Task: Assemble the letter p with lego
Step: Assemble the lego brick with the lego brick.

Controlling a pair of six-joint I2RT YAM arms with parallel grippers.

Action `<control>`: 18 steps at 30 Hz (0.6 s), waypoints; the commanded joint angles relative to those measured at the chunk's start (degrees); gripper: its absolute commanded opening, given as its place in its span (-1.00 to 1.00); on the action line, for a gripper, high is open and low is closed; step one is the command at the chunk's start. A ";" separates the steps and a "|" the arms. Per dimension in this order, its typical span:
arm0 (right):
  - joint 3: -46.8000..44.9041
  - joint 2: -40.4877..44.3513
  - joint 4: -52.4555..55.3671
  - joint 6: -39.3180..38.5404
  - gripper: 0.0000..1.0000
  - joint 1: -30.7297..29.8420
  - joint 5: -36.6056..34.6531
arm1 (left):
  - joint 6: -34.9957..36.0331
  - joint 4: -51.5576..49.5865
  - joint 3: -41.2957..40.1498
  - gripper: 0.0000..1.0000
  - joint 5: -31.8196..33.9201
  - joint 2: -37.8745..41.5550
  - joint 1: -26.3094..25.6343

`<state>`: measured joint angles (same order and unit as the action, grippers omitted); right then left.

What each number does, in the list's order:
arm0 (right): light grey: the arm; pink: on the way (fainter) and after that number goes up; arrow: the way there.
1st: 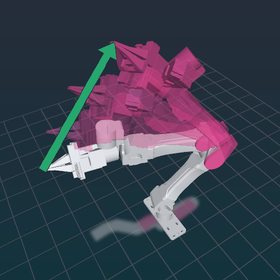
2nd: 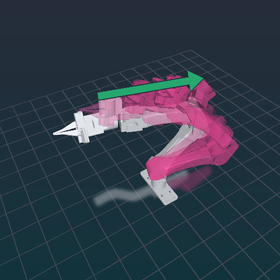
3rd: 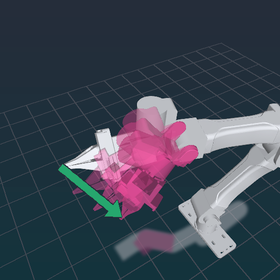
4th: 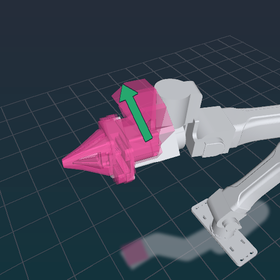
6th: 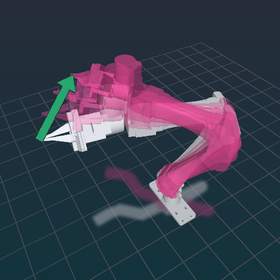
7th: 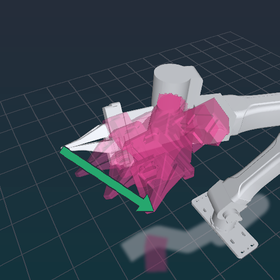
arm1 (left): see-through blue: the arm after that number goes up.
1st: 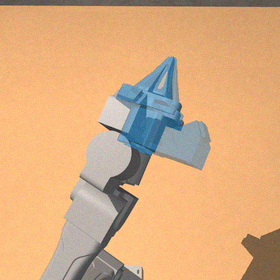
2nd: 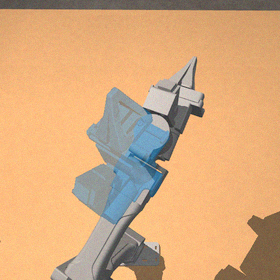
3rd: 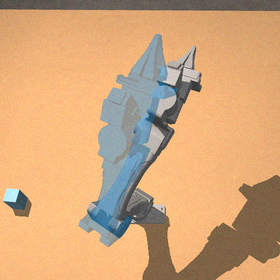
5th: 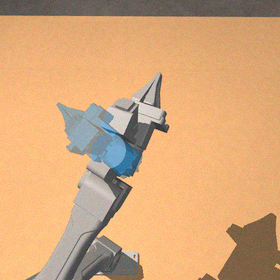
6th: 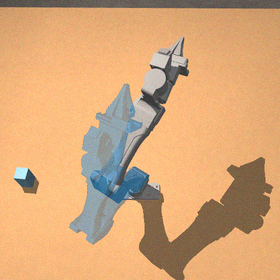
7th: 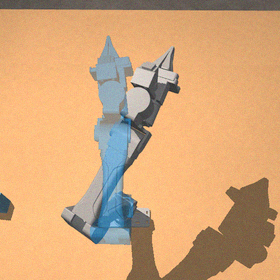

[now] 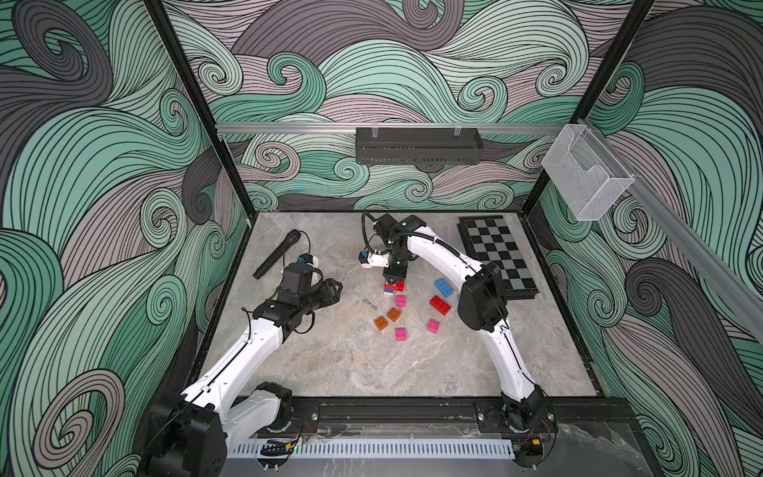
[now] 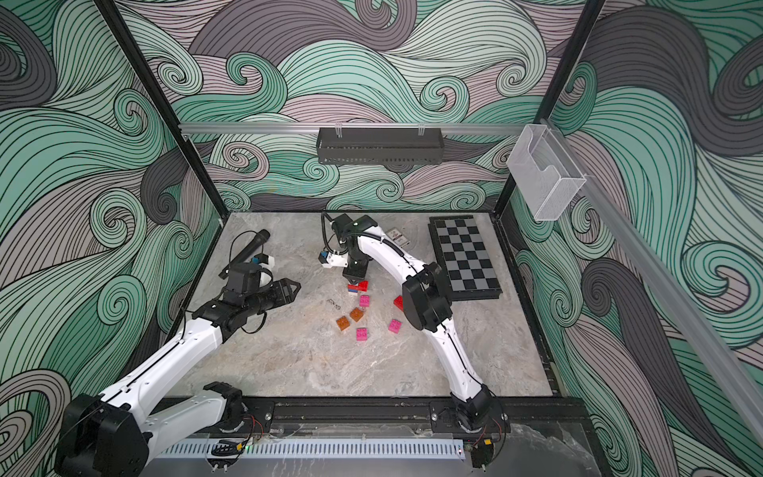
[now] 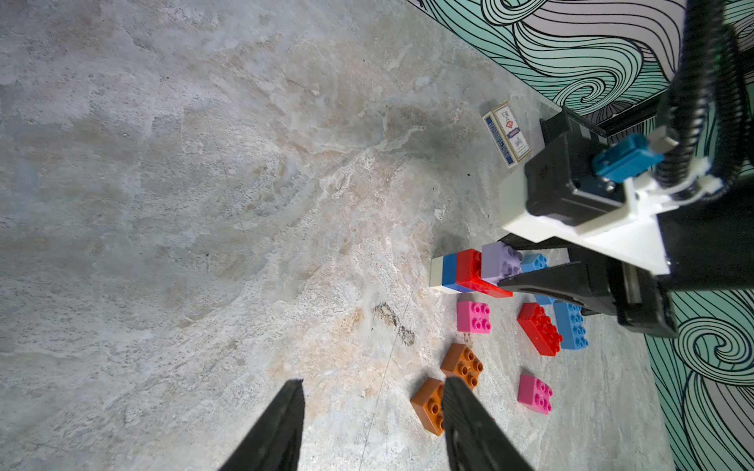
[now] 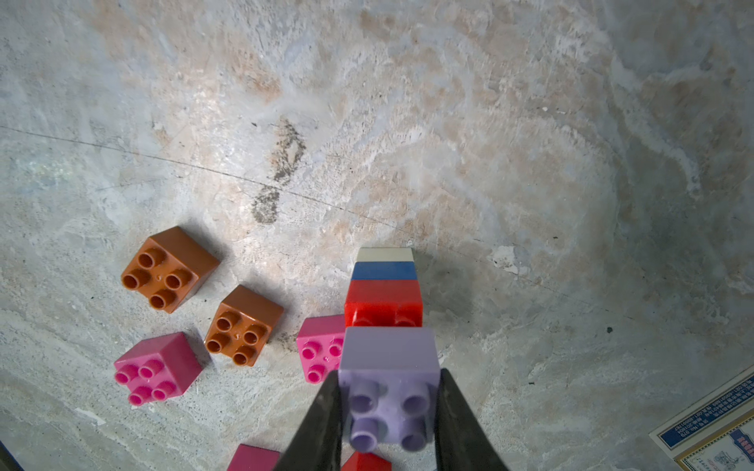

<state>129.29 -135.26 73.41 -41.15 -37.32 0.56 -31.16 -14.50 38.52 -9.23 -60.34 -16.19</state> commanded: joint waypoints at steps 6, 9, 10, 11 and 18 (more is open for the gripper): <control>2.89 -1.57 1.93 0.10 -0.56 -0.57 1.65 | 0.24 0.79 -0.04 0.11 0.01 -0.66 0.41; 2.79 -1.92 2.13 0.19 -0.55 -0.65 1.56 | 0.30 0.83 -0.05 0.11 0.01 -0.75 0.41; 2.80 -2.02 2.17 0.19 -0.56 -0.65 1.41 | 0.24 0.88 -0.03 0.11 0.01 -0.79 0.45; 2.71 -2.11 2.10 0.19 -0.56 -0.69 1.44 | 0.31 0.88 -0.05 0.11 0.01 -0.82 0.40; 2.37 -2.55 2.19 0.19 -0.56 -0.71 0.96 | 0.39 0.86 -0.03 0.11 0.01 -0.92 0.48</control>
<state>131.31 -136.79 73.87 -40.93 -37.69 0.58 -31.16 -14.37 38.48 -9.23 -60.66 -16.14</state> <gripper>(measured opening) 0.330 0.555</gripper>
